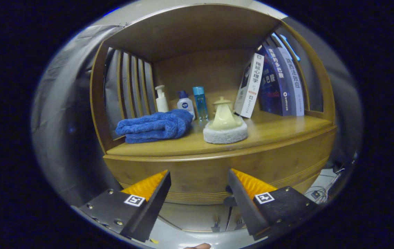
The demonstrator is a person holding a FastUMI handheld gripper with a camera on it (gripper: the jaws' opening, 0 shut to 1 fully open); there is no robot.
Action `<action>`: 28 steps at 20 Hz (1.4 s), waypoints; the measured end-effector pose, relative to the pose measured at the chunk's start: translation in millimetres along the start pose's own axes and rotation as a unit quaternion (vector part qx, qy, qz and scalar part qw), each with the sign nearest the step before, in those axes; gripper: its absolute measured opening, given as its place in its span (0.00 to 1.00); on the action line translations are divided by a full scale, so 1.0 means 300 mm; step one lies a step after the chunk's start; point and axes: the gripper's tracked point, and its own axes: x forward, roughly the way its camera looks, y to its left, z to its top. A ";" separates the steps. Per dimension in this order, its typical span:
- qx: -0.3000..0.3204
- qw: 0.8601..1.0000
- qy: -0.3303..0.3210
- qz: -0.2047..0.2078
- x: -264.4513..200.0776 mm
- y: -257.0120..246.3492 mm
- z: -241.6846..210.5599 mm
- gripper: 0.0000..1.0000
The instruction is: Pull open the drawer, take out the items inside it, and place them on the countertop above the cabinet.
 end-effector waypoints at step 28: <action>-0.075 0.991 -0.097 -0.059 -0.512 0.066 0.330 0.99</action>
